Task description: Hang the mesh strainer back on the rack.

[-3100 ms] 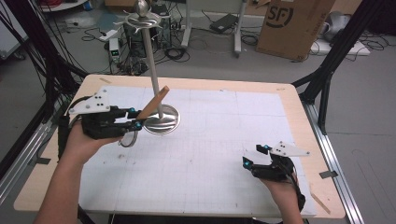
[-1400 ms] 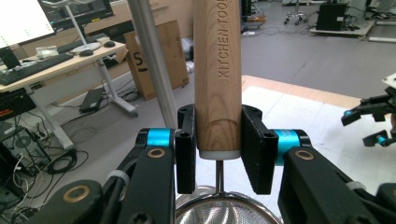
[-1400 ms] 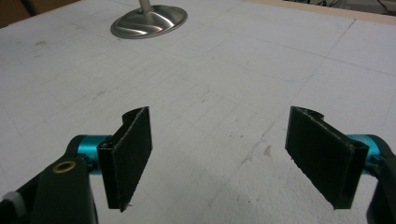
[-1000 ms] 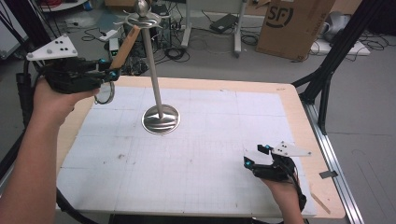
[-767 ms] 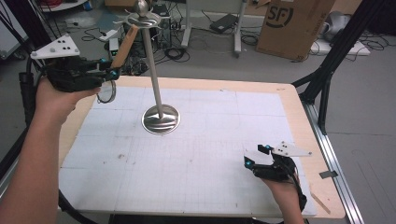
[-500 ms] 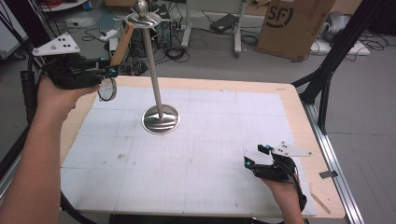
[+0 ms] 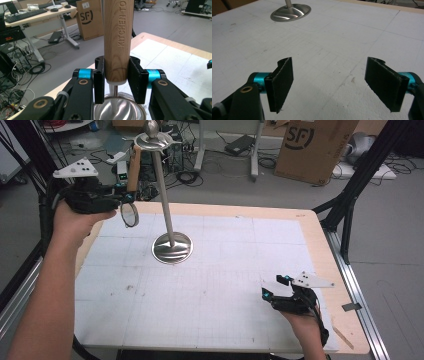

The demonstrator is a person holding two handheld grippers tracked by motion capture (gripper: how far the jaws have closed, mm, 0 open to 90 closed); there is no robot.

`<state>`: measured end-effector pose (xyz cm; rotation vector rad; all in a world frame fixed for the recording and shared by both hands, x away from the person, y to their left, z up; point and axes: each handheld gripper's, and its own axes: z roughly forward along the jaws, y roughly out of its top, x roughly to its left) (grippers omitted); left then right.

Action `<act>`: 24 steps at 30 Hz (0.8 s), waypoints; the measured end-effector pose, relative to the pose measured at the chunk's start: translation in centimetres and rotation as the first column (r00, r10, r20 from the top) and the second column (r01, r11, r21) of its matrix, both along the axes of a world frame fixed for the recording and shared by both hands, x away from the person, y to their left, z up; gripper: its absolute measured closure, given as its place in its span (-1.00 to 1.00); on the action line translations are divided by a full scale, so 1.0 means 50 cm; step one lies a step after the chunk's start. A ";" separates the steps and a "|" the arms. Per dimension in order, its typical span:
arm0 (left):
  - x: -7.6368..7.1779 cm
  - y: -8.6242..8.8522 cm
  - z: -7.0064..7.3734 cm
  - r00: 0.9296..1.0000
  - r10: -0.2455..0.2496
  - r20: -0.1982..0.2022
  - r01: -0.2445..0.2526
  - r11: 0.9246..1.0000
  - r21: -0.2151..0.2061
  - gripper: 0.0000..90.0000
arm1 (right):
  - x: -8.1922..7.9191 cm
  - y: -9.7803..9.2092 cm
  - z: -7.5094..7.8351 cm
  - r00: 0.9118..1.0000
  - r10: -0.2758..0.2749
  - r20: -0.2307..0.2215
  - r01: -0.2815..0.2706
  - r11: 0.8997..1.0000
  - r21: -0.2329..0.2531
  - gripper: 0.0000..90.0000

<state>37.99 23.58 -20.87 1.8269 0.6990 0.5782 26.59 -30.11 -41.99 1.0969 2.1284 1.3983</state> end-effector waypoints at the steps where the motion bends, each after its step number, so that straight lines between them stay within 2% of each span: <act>1: 0.002 -0.003 -0.001 1.000 0.000 -0.003 0.000 1.000 0.003 0.53 | 0.000 0.000 0.000 1.000 0.001 0.000 -0.001 1.000 -0.002 -0.51; 14: 0.021 -0.017 -0.009 1.000 -0.014 -0.027 0.014 1.000 -0.018 0.52 | 0.000 -0.003 0.002 1.000 -0.001 0.006 0.001 1.000 0.001 -0.51; 19: 0.019 -0.010 -0.009 0.999 0.006 -0.033 -0.007 1.000 -0.018 0.24 | -0.001 -0.005 0.003 1.000 -0.002 0.010 0.002 1.000 0.003 -0.51; 24: 0.010 0.003 -0.012 0.999 0.014 -0.038 -0.016 0.999 -0.029 0.15 | -0.001 -0.001 0.003 1.000 0.002 0.004 -0.002 1.000 0.002 -0.51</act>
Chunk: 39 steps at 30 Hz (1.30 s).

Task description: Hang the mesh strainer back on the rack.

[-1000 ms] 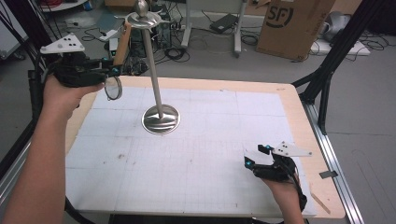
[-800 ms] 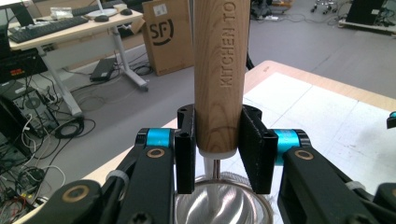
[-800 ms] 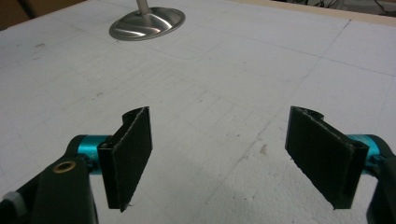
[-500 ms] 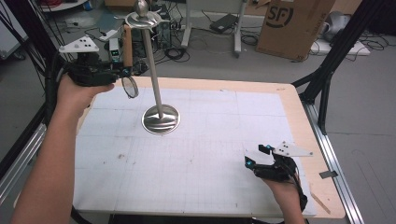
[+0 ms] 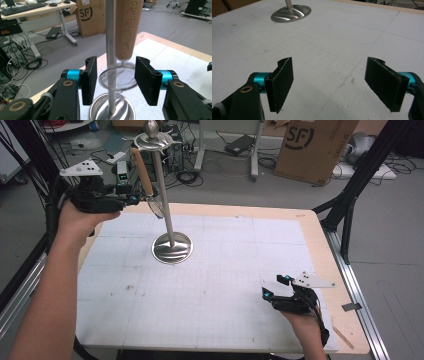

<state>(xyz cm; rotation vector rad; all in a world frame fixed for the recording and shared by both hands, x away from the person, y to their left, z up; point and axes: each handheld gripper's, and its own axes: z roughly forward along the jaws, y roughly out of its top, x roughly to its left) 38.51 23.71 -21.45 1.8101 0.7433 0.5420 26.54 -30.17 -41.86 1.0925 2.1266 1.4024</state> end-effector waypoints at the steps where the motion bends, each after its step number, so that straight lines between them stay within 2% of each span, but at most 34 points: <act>1: -0.002 0.002 -0.002 1.000 0.000 -0.001 0.000 1.000 0.002 0.12 | 0.000 0.000 0.000 1.000 0.000 0.001 0.000 1.000 -0.001 -0.51; 9: -0.026 0.020 -0.014 1.000 -0.024 -0.001 0.024 1.000 -0.009 -0.02 | 0.002 0.004 -0.002 1.000 0.004 0.003 -0.004 1.000 -0.009 -0.51; 14: -0.044 0.024 -0.023 0.999 -0.032 -0.004 0.032 0.999 0.038 -0.12 | 0.002 0.004 -0.003 1.000 0.003 0.000 -0.003 1.000 -0.008 -0.51; 19: -0.059 0.027 -0.037 0.999 -0.039 -0.009 0.039 0.999 0.036 -0.24 | 0.001 0.005 -0.003 1.000 0.005 -0.001 -0.005 1.000 -0.010 -0.51; 22: -0.075 0.026 -0.045 0.998 -0.056 0.002 0.055 0.998 0.025 -0.31 | 0.001 0.005 -0.002 1.000 0.004 -0.003 -0.004 1.000 -0.008 -0.51; 27: -0.107 0.029 -0.058 0.996 -0.079 0.033 0.078 0.996 0.050 -0.40 | 0.001 0.004 -0.001 1.000 0.003 0.002 -0.003 1.000 -0.007 -0.51; 32: -0.128 0.028 -0.067 0.994 -0.095 0.048 0.093 0.995 0.042 -0.45 | 0.001 0.006 -0.003 1.000 0.007 -0.002 -0.007 1.000 -0.011 -0.51; 39: -0.149 0.023 -0.095 0.996 -0.074 0.056 0.072 0.996 0.047 -0.47 | 0.000 0.005 -0.002 1.000 0.004 -0.003 -0.004 1.000 -0.006 -0.51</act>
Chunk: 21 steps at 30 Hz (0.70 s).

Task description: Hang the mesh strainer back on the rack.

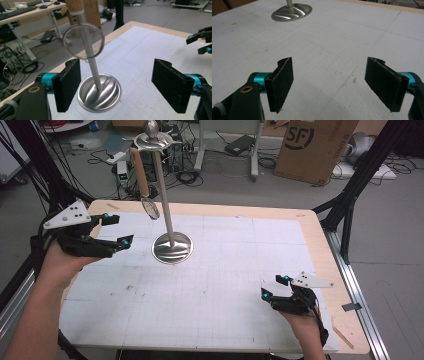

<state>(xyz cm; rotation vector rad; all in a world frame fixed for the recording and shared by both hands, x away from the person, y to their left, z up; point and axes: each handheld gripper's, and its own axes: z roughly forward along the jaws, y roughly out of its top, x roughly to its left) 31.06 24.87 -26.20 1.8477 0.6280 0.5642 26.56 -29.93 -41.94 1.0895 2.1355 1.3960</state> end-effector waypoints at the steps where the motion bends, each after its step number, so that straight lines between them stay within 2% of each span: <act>1: -0.002 -0.001 -0.005 1.000 -0.005 -0.005 0.005 1.000 -0.002 -0.47 | 0.000 0.000 0.000 1.000 0.000 0.003 0.000 1.000 -0.001 -0.51; 4: -0.007 -0.007 -0.023 1.000 -0.014 -0.015 0.014 1.000 0.003 -0.49 | 0.000 0.000 0.000 1.000 0.000 0.005 0.000 1.000 0.002 -0.51; 7: -0.013 -0.017 -0.040 0.999 -0.039 -0.001 0.039 0.999 0.017 -0.54 | 0.000 0.000 0.000 1.000 0.001 0.003 -0.001 1.000 0.002 -0.51; 10: -0.016 -0.024 -0.053 0.999 -0.051 0.002 0.051 0.999 0.010 -0.54 | 0.000 -0.001 0.000 1.000 0.000 0.005 0.000 1.000 0.001 -0.51; 16: -0.023 -0.039 -0.080 0.996 -0.083 -0.026 0.083 0.997 -0.009 -0.55 | 0.000 -0.001 0.001 1.000 0.001 0.005 -0.001 1.000 0.002 -0.51; 21: -0.025 -0.050 -0.108 0.991 -0.118 -0.056 0.117 0.993 -0.020 -0.57 | 0.000 0.000 0.001 1.000 0.002 0.007 -0.002 1.000 0.003 -0.51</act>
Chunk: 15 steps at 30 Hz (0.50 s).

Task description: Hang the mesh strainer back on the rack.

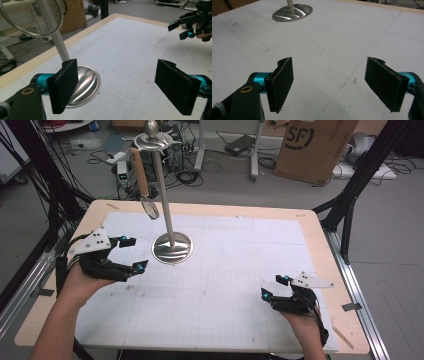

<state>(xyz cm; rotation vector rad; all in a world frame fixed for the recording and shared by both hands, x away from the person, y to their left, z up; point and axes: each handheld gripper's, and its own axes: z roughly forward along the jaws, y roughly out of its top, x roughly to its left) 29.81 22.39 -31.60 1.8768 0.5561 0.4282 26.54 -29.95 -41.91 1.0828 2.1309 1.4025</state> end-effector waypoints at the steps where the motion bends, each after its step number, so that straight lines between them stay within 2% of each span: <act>1: 0.000 -0.002 -0.006 1.000 -0.003 -0.005 0.003 1.000 0.000 -0.57 | 0.000 0.000 0.000 1.000 0.001 -0.001 -0.001 1.000 0.001 -0.51; 15: -0.012 -0.044 -0.091 0.998 -0.044 -0.044 0.043 0.999 -0.033 -0.58 | 0.000 0.000 -0.001 1.000 0.001 -0.003 -0.001 1.000 -0.004 -0.51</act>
